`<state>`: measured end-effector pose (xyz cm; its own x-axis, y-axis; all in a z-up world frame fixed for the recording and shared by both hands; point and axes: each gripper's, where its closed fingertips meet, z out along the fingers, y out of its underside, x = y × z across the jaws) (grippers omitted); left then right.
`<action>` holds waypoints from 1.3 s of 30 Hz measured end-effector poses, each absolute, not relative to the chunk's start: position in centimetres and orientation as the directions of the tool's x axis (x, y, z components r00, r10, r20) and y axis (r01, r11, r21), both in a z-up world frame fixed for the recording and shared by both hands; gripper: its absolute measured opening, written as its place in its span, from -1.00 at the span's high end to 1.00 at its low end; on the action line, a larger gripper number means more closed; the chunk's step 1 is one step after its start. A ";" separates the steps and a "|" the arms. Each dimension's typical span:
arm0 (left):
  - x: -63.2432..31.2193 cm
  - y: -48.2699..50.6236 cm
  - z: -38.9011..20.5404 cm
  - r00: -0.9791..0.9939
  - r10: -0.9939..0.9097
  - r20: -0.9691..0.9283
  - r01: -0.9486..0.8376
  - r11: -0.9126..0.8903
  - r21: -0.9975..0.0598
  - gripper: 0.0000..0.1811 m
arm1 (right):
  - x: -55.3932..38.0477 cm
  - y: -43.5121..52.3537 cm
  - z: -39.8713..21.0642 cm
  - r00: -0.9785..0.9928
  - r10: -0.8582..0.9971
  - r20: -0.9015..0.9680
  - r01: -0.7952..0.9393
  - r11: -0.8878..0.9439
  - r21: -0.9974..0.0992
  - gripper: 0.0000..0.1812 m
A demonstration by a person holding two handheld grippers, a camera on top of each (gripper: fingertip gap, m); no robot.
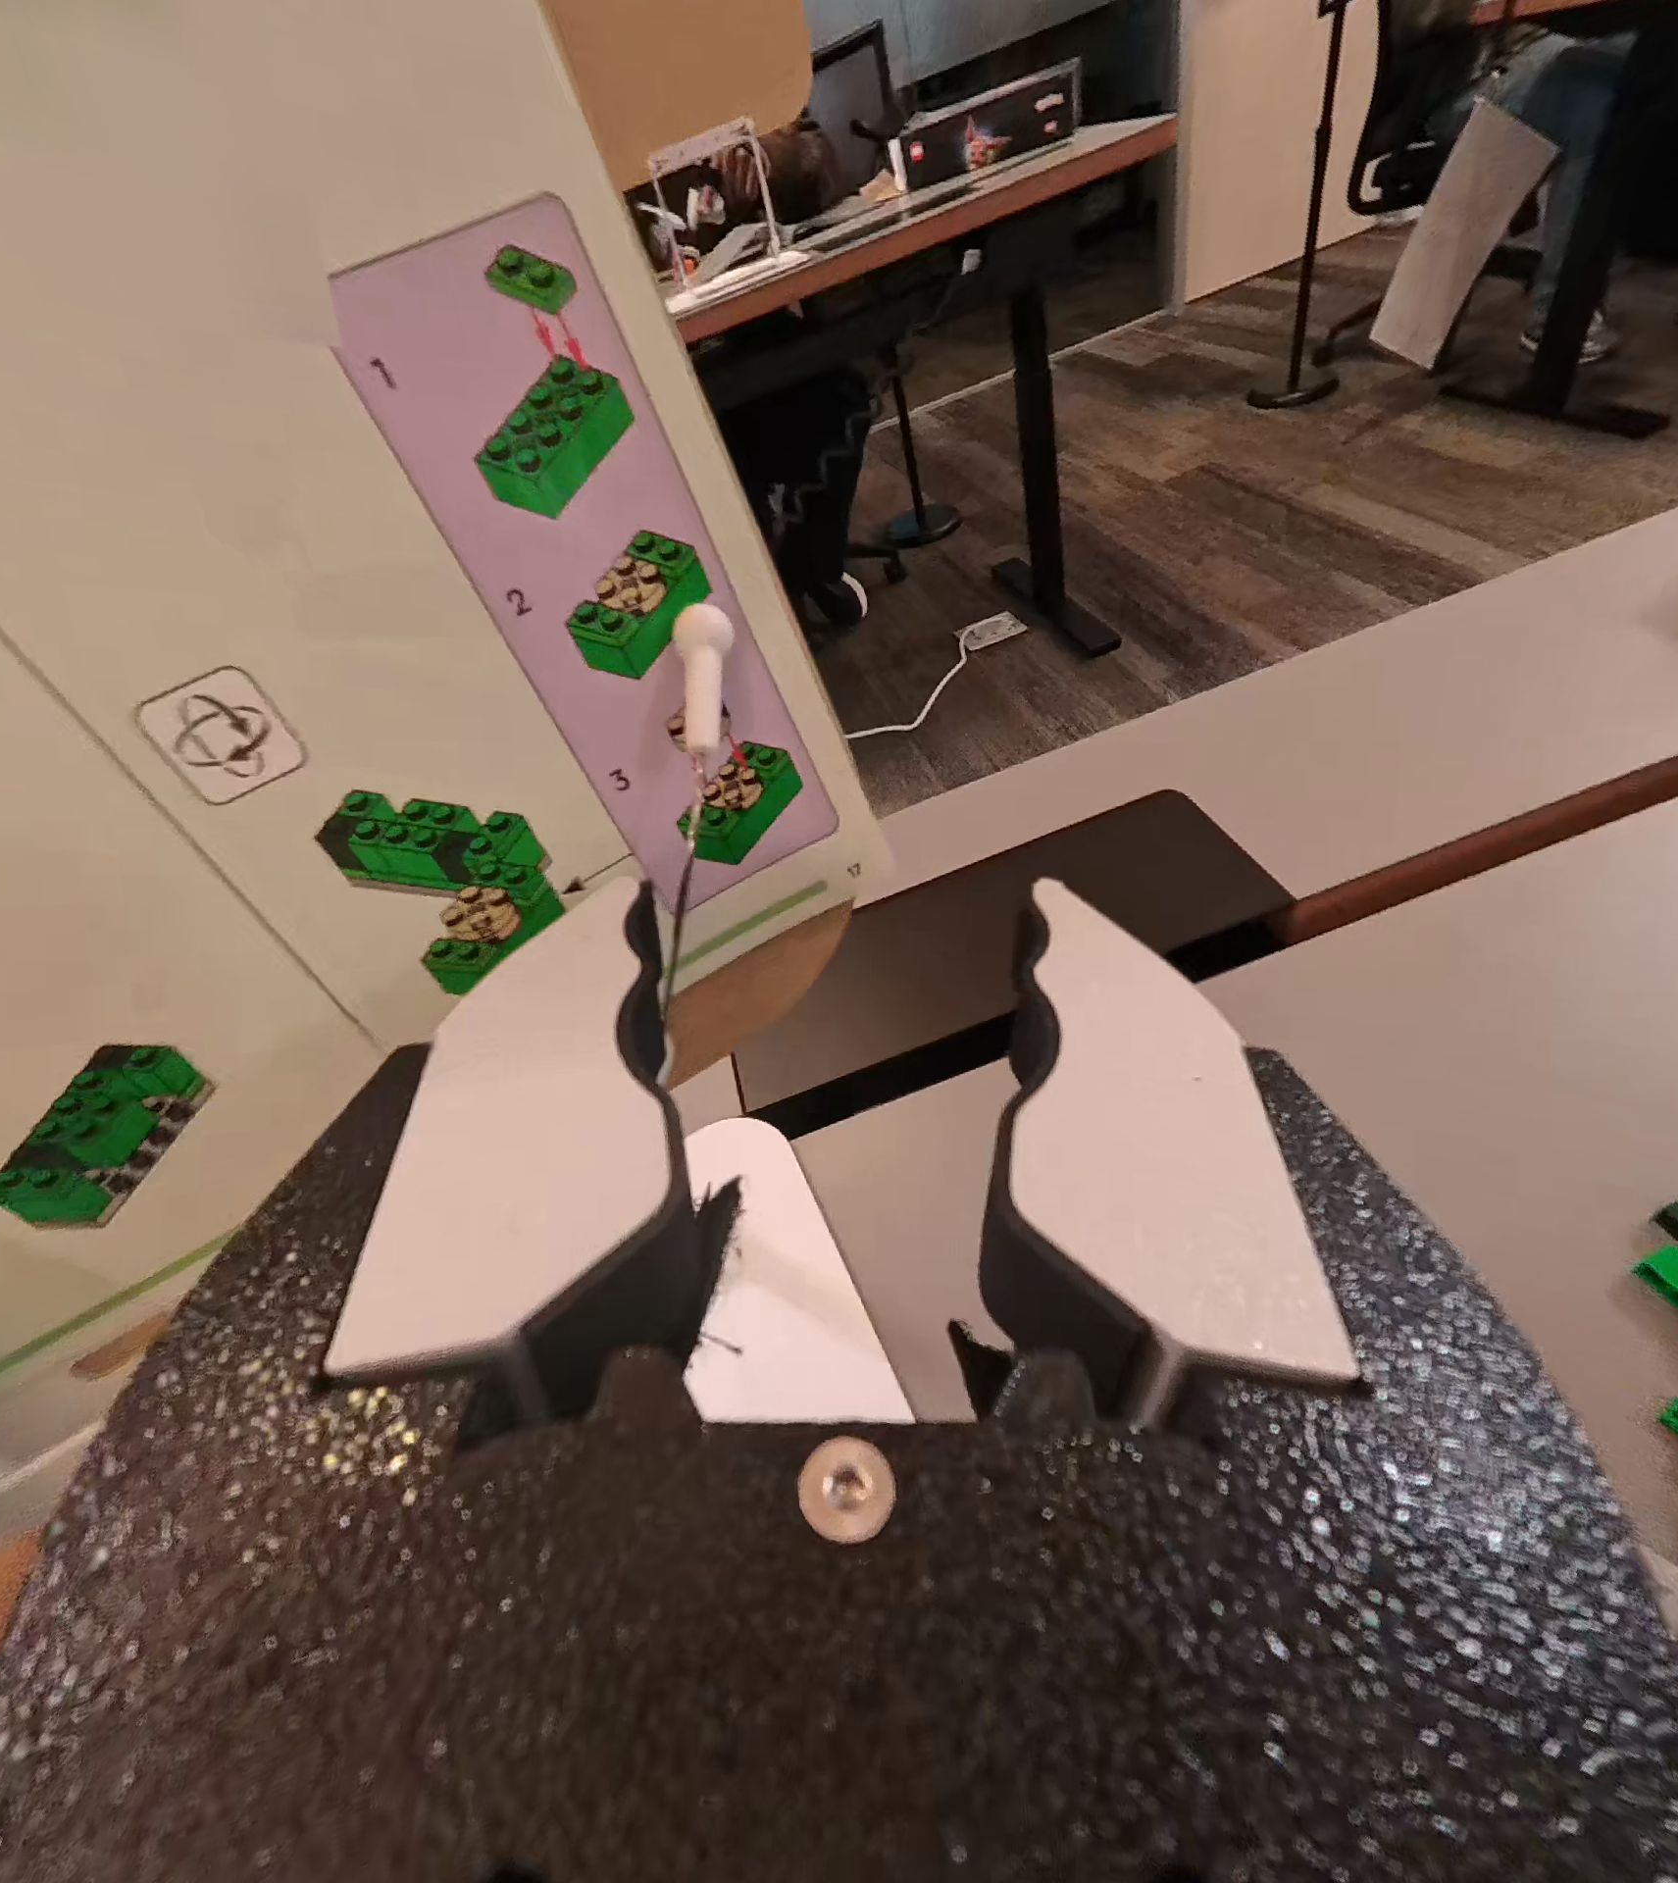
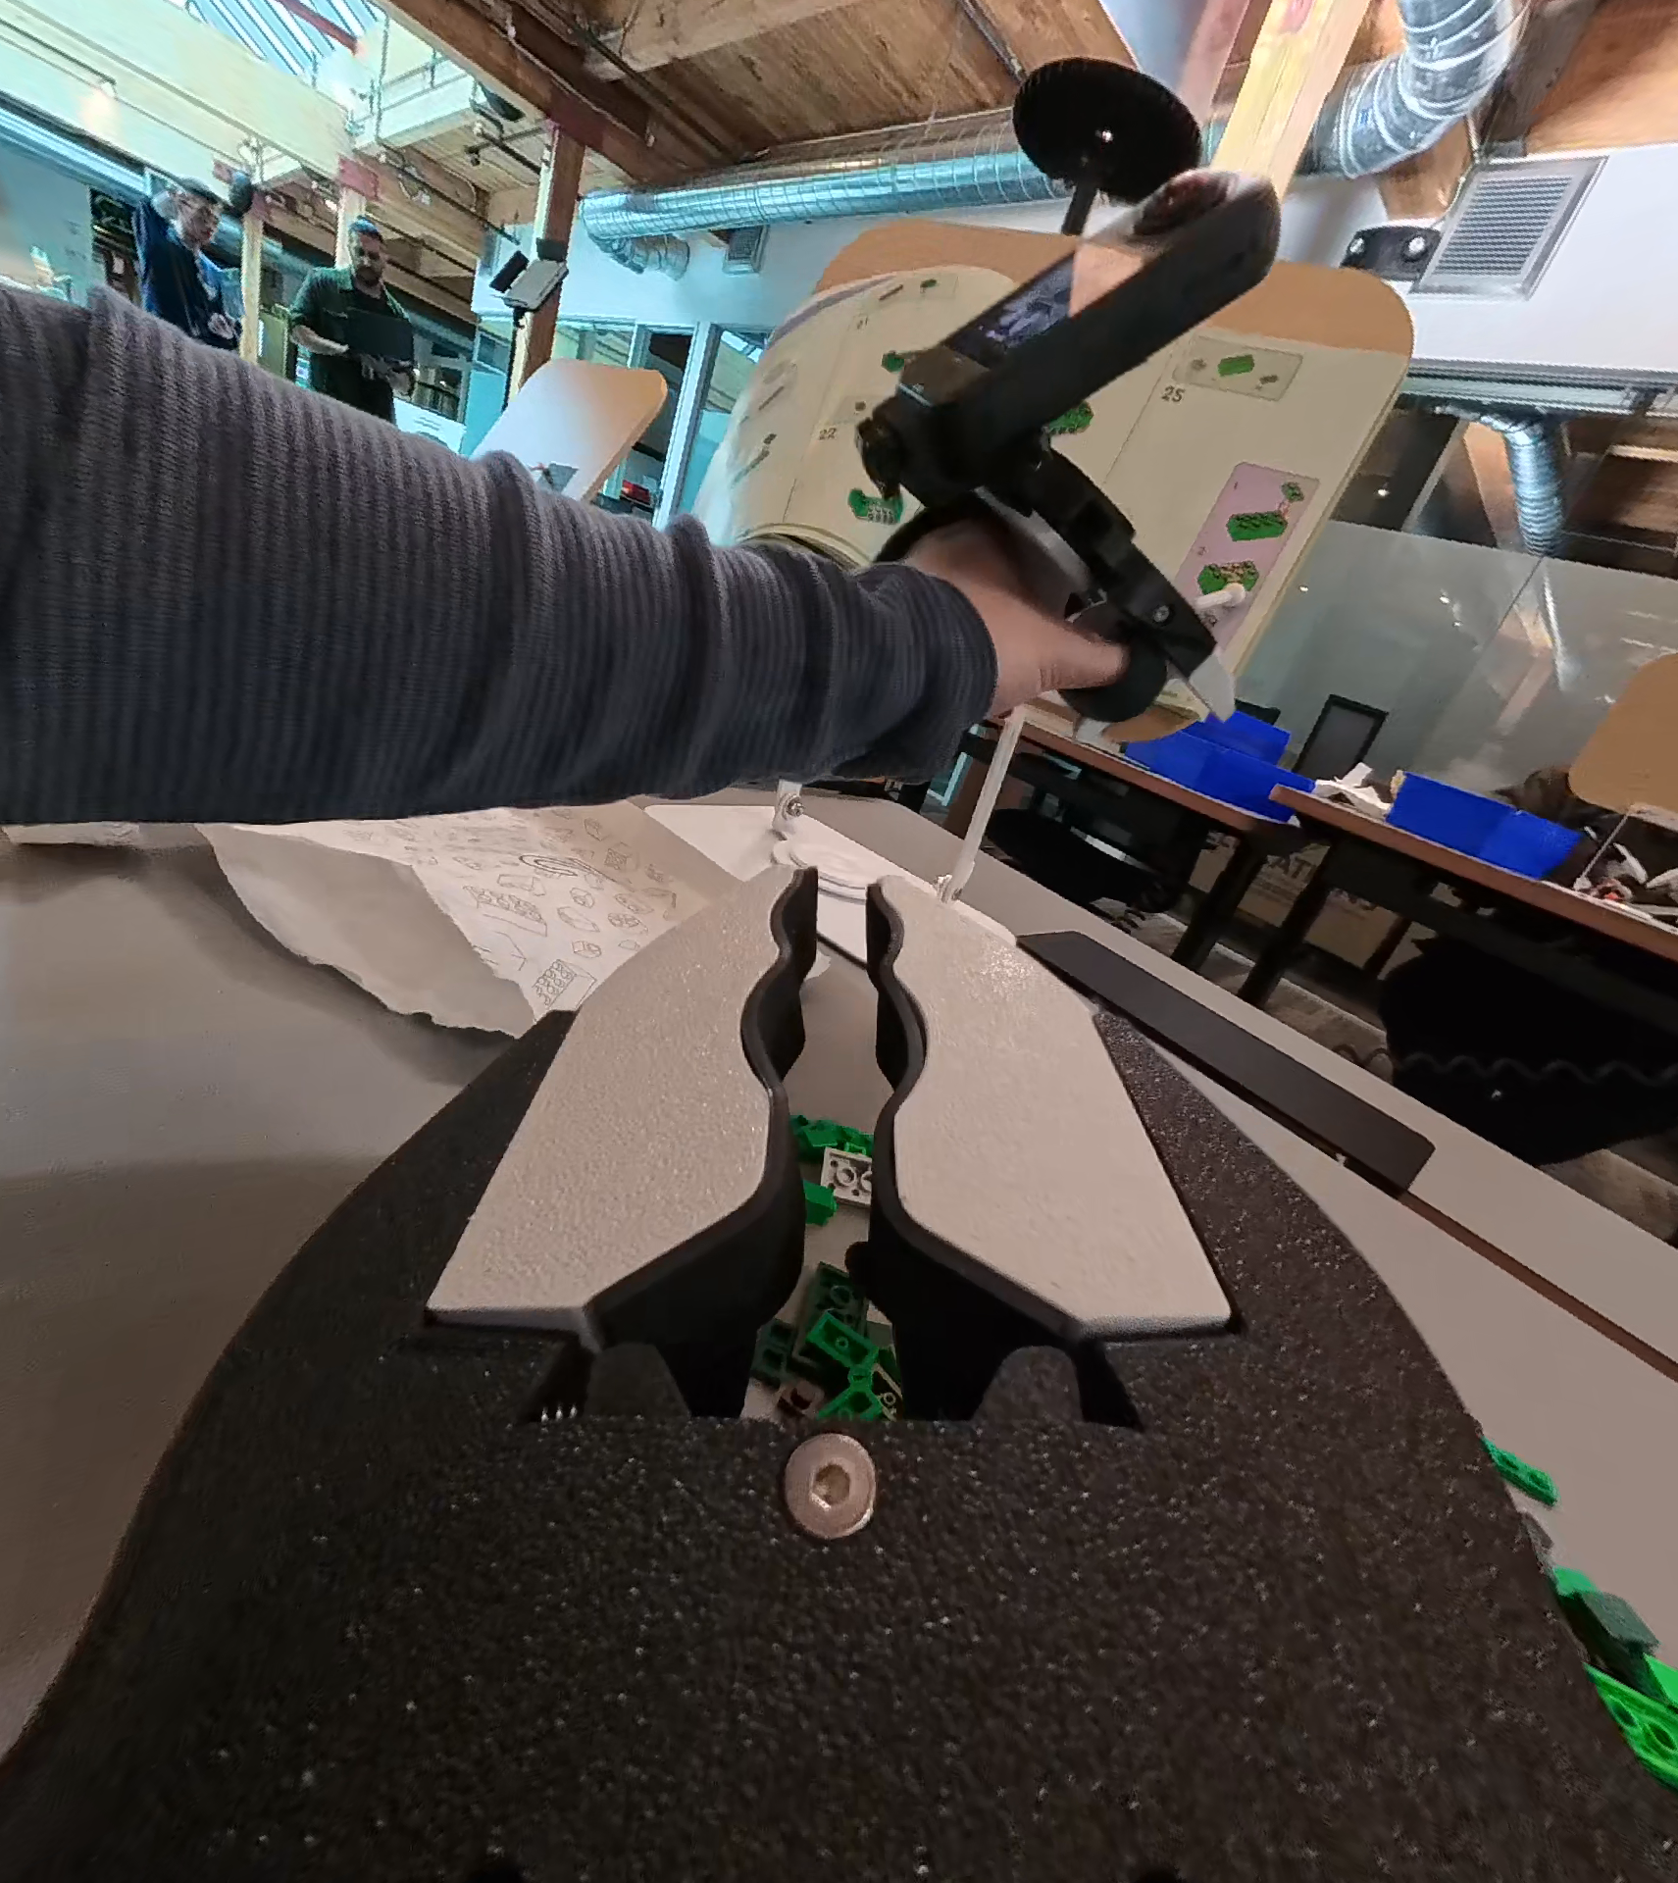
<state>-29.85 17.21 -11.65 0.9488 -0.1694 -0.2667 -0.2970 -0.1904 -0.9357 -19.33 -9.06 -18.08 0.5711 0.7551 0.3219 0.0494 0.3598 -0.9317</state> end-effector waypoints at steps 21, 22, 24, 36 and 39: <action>-29.6 16.2 -11.8 0.692 -0.164 -0.703 -0.714 -0.018 -0.700 0.64 | -19.9 -8.7 -18.8 0.549 0.779 0.303 0.066 0.321 -0.945 0.94; -29.8 16.4 -11.7 0.637 -0.142 -0.757 -0.767 -0.016 -0.642 0.63 | -19.9 -8.7 -18.8 0.548 0.780 0.303 0.067 0.320 -0.945 0.94; -29.7 16.7 -11.7 0.523 -0.121 -0.844 -0.850 -0.005 -0.526 0.64 | -19.9 -8.7 -18.9 0.546 0.782 0.302 0.068 0.317 -0.946 0.95; -31.2 17.3 -11.5 0.332 -0.012 -0.943 -0.942 -0.060 -0.331 0.25 | -20.0 -8.7 -19.0 0.542 0.785 0.299 0.073 0.310 -0.948 0.97; -31.6 17.2 -11.6 0.289 -0.022 -0.957 -0.955 -0.069 -0.287 0.22 | -20.1 -8.8 -19.0 0.536 0.786 0.307 0.079 0.316 -0.946 0.97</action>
<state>-31.63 17.23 -11.57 0.2894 -0.0221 -0.9570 -0.9553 -0.0693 -0.2873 -20.10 -8.77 -19.05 0.5364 0.7860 0.3073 0.0789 0.3158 -0.9455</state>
